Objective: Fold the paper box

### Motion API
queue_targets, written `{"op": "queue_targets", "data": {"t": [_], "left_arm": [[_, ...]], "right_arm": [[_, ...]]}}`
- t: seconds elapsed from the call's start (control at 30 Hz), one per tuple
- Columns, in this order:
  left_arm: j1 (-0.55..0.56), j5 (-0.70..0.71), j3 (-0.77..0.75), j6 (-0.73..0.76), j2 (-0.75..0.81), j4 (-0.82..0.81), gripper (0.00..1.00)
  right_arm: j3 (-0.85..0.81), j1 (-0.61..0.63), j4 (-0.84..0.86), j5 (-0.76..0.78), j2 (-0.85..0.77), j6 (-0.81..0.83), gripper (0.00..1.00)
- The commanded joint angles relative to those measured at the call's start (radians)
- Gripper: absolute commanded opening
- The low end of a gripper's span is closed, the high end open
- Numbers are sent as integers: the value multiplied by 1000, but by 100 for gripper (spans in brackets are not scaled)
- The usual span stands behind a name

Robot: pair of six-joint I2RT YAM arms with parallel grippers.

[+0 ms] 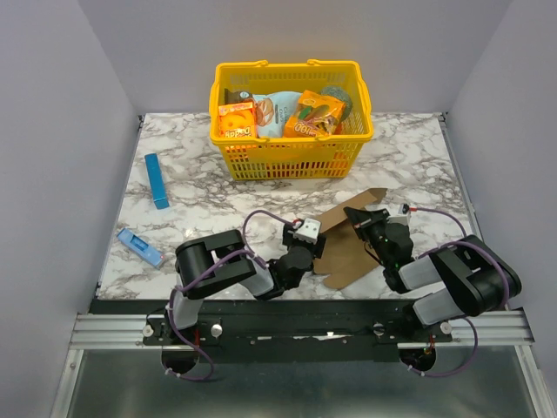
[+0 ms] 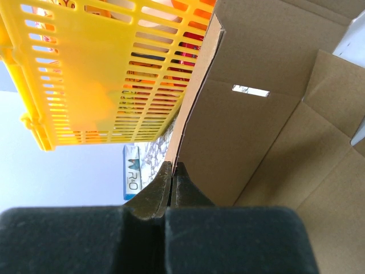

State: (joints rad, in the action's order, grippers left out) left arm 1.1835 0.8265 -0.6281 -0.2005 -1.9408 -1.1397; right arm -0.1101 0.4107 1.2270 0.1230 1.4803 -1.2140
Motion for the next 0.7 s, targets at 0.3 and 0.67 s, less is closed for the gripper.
{"op": "queue_targets", "data": {"t": [0.3,0.67], "left_arm": [[-4,272,-39,52,-70,195,52],[-5,330,-50,151,-102,149,35]], "right_arm": [[49,4,-222,44,-48,56,1],[32,4,-394,98,-169,59,1]]}}
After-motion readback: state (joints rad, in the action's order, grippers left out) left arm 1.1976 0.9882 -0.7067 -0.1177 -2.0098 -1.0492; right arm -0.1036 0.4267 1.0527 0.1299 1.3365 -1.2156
